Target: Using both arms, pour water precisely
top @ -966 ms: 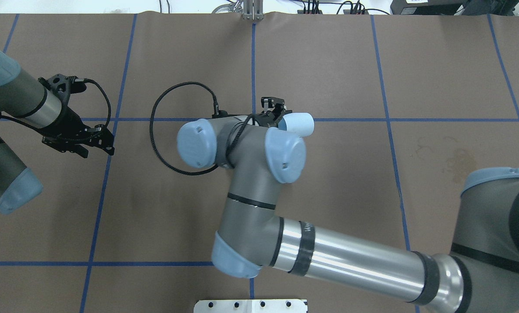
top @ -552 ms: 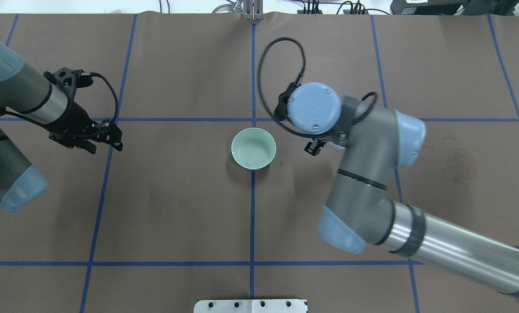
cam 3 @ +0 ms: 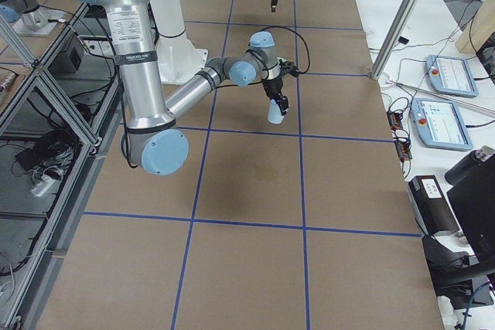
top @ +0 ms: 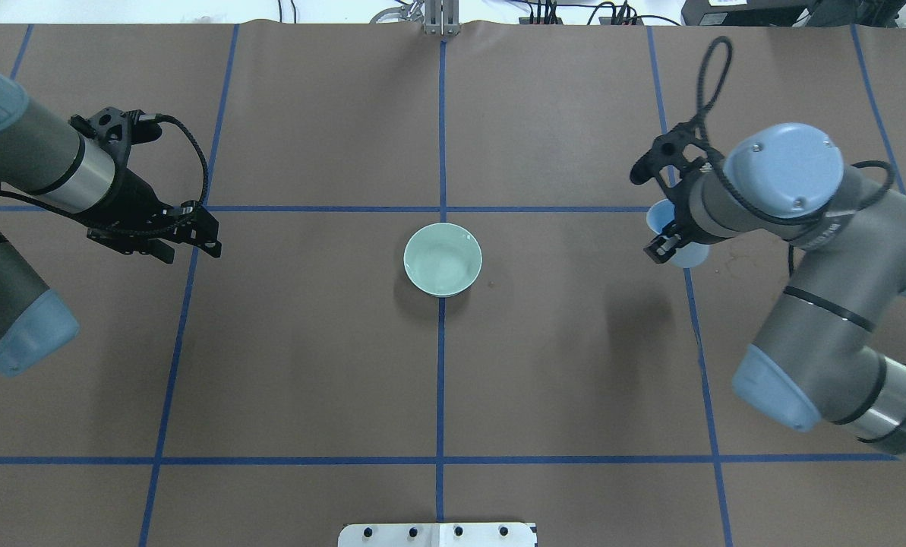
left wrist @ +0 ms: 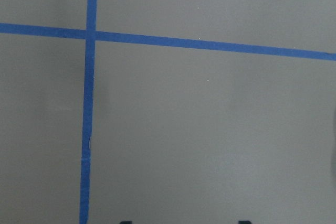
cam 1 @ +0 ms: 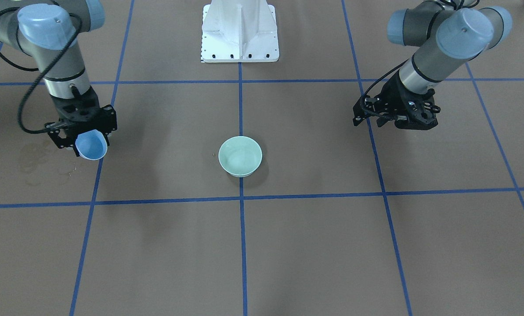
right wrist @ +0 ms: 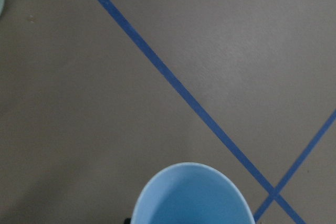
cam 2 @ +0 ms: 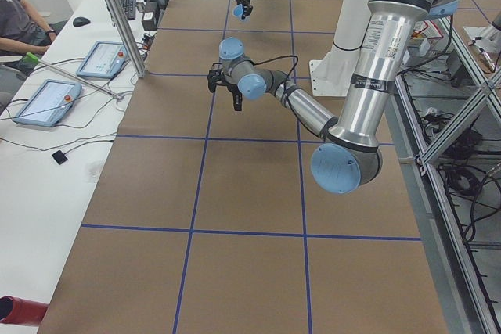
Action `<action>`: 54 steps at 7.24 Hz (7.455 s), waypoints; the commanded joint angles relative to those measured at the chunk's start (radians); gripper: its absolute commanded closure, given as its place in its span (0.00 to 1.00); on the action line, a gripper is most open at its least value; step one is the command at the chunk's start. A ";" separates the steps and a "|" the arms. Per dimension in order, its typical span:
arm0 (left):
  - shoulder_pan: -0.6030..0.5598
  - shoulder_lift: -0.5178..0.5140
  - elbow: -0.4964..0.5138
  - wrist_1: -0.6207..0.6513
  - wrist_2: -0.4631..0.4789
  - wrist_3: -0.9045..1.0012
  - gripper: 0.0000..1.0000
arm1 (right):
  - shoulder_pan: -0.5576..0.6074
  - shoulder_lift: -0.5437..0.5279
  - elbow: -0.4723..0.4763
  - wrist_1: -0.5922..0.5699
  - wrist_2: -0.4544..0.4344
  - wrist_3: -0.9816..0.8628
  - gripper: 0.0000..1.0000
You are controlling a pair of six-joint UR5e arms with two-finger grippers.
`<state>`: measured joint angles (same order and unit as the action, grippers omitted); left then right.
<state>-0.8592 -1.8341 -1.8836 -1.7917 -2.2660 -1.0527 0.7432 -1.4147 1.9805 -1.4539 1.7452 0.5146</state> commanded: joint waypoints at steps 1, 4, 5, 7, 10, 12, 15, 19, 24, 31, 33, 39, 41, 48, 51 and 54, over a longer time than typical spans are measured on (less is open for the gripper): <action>-0.001 -0.001 -0.003 0.000 0.000 0.000 0.26 | 0.015 -0.230 0.031 0.282 -0.006 0.180 1.00; -0.003 0.003 -0.011 0.002 0.000 0.000 0.26 | 0.030 -0.432 -0.029 0.629 -0.123 0.417 1.00; -0.003 0.004 -0.012 0.000 0.000 -0.001 0.26 | 0.030 -0.438 -0.081 0.708 -0.134 0.453 1.00; -0.003 0.010 -0.025 0.002 0.000 -0.001 0.26 | 0.027 -0.434 -0.121 0.730 -0.241 0.560 1.00; -0.004 0.012 -0.025 0.002 0.000 -0.001 0.26 | 0.022 -0.400 -0.146 0.733 -0.248 0.685 1.00; -0.004 0.012 -0.023 0.002 0.000 -0.001 0.26 | 0.022 -0.348 -0.198 0.731 -0.250 0.703 1.00; -0.009 0.012 -0.025 0.003 -0.003 -0.001 0.26 | 0.024 -0.332 -0.233 0.731 -0.297 0.736 1.00; -0.011 0.026 -0.077 0.074 -0.006 0.002 0.26 | 0.005 -0.326 -0.252 0.730 -0.296 0.736 1.00; -0.014 0.027 -0.091 0.075 -0.007 0.002 0.26 | 0.001 -0.326 -0.267 0.728 -0.276 0.733 0.46; -0.012 0.029 -0.088 0.075 -0.004 0.000 0.26 | 0.013 -0.358 -0.203 0.730 -0.231 0.717 0.00; -0.011 0.027 -0.083 0.075 -0.004 0.000 0.26 | 0.059 -0.371 -0.198 0.730 -0.196 0.673 0.00; 0.098 -0.190 0.062 0.077 0.073 -0.168 0.24 | 0.396 -0.374 -0.202 0.712 0.231 0.298 0.00; 0.170 -0.384 0.246 0.075 0.147 -0.222 0.24 | 0.555 -0.363 -0.206 0.579 0.409 0.031 0.00; 0.264 -0.574 0.543 0.000 0.197 -0.260 0.33 | 0.740 -0.362 -0.193 0.247 0.599 -0.508 0.00; 0.266 -0.574 0.548 0.000 0.195 -0.259 1.00 | 0.745 -0.362 -0.193 0.245 0.622 -0.508 0.00; 0.235 -0.564 0.500 0.003 0.183 -0.251 1.00 | 0.746 -0.360 -0.193 0.245 0.622 -0.508 0.00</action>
<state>-0.6044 -2.4051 -1.3512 -1.7903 -2.0742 -1.3103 1.4889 -1.7754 1.7871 -1.2077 2.3667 0.0062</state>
